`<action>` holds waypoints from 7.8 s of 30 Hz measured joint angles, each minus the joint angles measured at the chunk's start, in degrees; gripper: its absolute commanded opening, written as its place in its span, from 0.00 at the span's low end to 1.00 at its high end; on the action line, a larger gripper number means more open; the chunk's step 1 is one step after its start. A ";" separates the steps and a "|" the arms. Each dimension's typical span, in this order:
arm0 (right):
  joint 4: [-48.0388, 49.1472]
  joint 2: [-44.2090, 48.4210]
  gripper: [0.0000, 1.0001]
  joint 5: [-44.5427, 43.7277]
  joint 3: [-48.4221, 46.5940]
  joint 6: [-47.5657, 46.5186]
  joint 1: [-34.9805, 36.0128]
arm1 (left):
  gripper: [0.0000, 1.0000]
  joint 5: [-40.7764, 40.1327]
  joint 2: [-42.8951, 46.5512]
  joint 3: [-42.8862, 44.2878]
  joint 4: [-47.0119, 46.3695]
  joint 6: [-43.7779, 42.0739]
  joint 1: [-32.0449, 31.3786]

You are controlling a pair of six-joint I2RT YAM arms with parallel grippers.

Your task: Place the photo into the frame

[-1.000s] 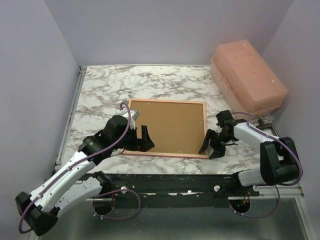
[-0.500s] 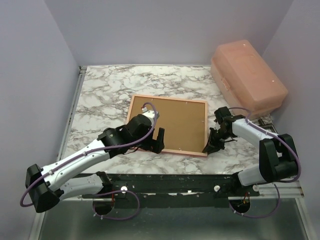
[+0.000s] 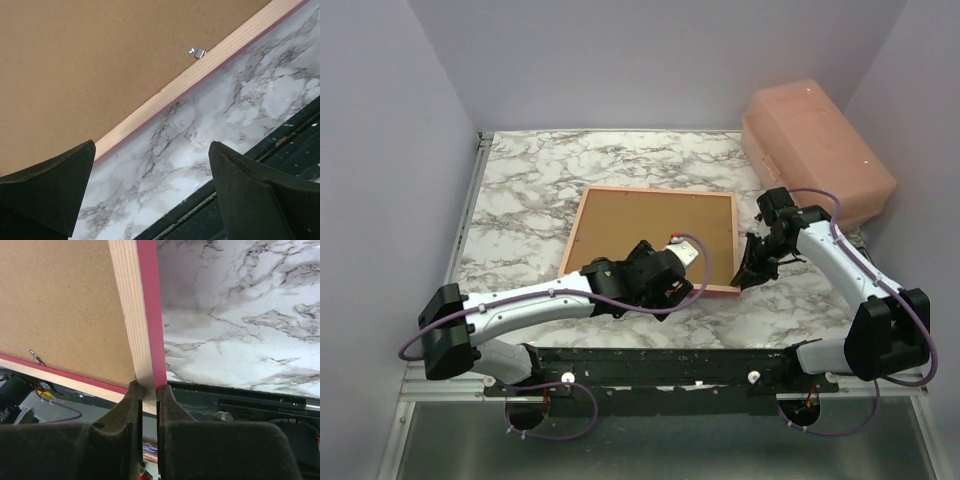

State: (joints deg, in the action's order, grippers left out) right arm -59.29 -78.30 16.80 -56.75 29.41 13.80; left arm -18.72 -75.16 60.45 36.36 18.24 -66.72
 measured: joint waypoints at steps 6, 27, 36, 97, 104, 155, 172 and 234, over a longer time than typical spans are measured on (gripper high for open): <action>-4.37 0.92 0.00 0.72 -4.42 -0.48 -0.02 | 0.96 -8.70 -9.92 3.58 0.04 -6.60 -5.79; -9.49 2.01 0.26 4.63 -10.58 -0.98 -0.42 | 0.30 -31.17 -20.90 9.31 3.04 -15.52 -7.93; -6.62 4.35 0.75 6.71 -17.29 -1.18 -0.42 | 0.18 -36.28 -20.52 9.31 7.02 -20.39 -8.35; 66.40 11.91 0.79 58.62 -2.16 -67.60 6.49 | 0.15 -27.45 5.88 15.08 26.40 -12.52 -10.93; 63.45 10.43 0.62 59.04 -2.54 -72.19 10.29 | 0.15 -27.23 6.05 15.08 26.82 -12.17 -10.97; 70.34 13.57 0.00 55.30 -3.19 -22.10 10.47 | 0.99 -19.85 18.40 25.20 13.11 -1.46 -5.14; 57.88 -3.56 0.01 48.89 -4.22 -6.97 0.04 | 0.99 1.49 19.78 10.01 6.36 10.38 12.17; 30.03 3.50 1.00 -1.07 5.35 -1.57 -5.18 | 0.70 14.14 11.23 -21.27 9.57 29.14 41.92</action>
State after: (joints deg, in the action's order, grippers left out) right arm -29.26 -74.81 15.73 -51.40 27.83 8.62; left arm -4.58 -63.92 39.18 45.93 47.37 -24.80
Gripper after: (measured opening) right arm 0.996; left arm 0.811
